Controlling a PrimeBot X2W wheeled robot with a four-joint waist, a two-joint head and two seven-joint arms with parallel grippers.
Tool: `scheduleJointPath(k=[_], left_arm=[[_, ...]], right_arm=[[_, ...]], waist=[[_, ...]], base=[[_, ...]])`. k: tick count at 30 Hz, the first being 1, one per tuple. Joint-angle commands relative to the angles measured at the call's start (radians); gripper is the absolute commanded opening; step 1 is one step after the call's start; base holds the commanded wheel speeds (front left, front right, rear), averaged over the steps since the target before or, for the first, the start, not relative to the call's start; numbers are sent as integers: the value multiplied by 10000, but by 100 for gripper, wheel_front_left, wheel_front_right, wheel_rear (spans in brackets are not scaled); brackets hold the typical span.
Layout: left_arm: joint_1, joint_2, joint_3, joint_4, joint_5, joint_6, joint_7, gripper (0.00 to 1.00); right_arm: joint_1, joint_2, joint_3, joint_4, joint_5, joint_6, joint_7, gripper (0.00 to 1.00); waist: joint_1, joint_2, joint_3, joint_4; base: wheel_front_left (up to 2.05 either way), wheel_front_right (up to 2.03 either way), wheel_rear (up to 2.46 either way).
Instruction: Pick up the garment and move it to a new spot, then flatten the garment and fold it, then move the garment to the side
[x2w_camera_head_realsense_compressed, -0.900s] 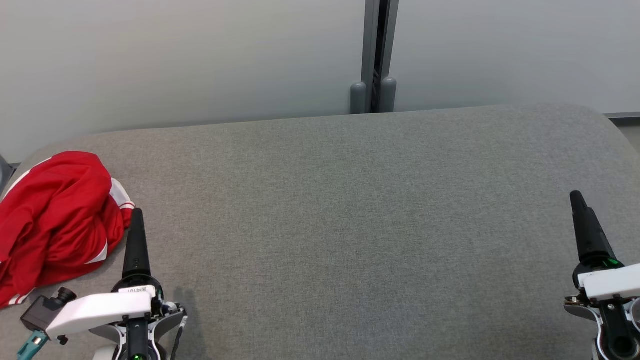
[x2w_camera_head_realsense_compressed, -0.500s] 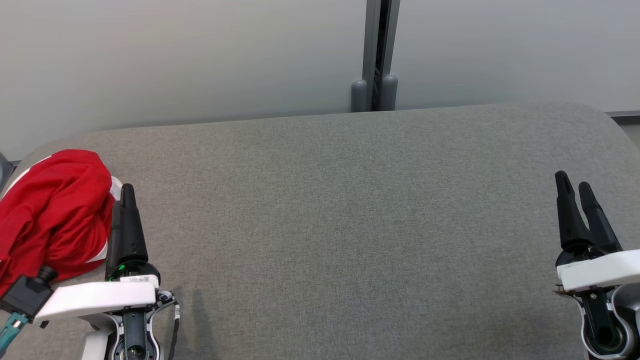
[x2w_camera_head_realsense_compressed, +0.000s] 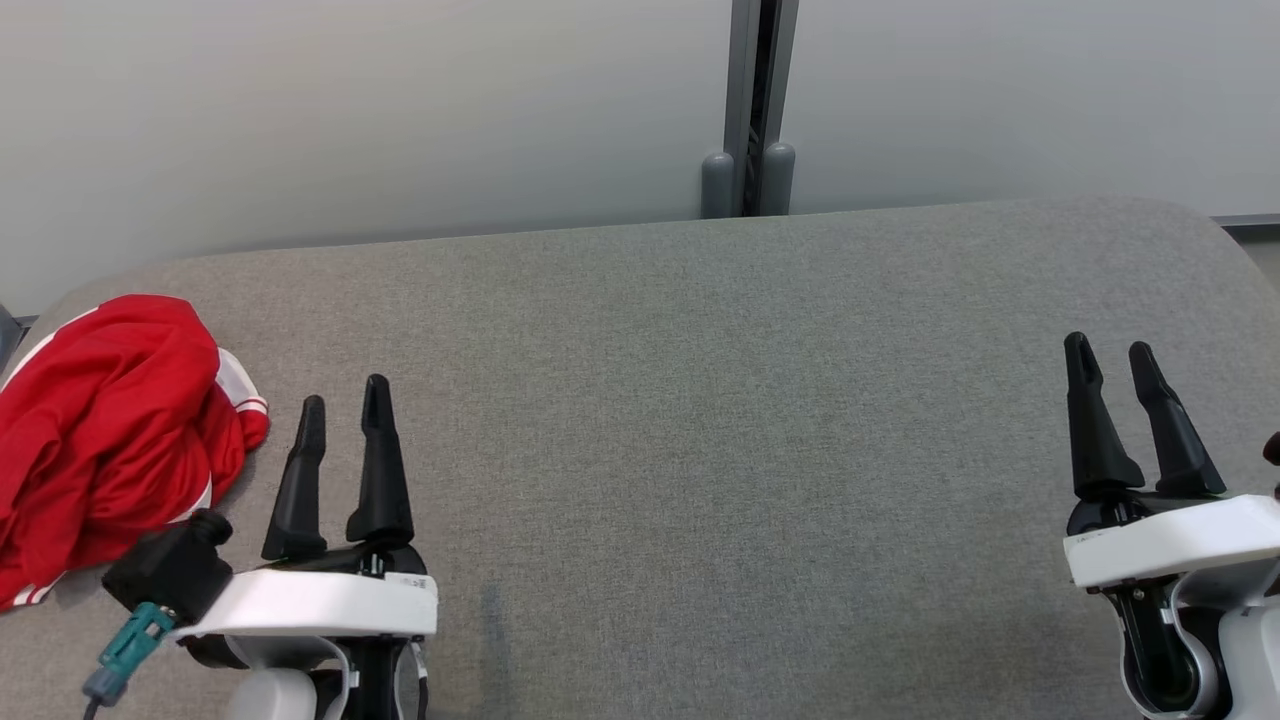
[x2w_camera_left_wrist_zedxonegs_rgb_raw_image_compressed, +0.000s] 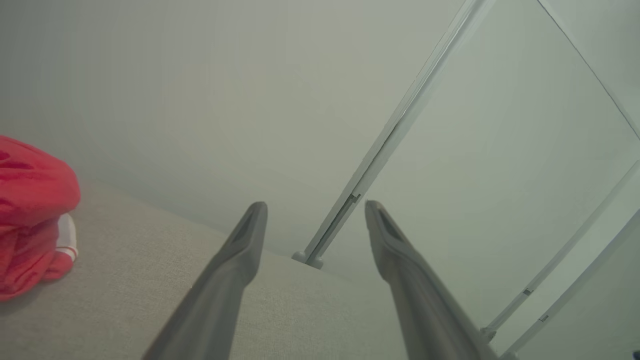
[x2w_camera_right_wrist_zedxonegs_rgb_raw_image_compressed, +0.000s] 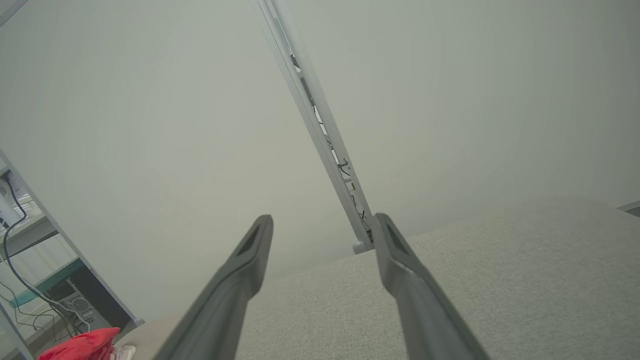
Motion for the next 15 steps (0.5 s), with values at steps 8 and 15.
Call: scheduleJointPath(k=[8,15], left_arm=[[113,49,-631,216,2134,712,-147,100],[237,53,-821,731,3007,1003,-205,100]], right_arm=[[166,157,62,59,-898,16,-434,100],[288,250,33,489,-1299,17,-660,100]], waist=[[0,0,23,-23],[0,0,-3,-57]], base=[[0,0,0],[0,0,0]])
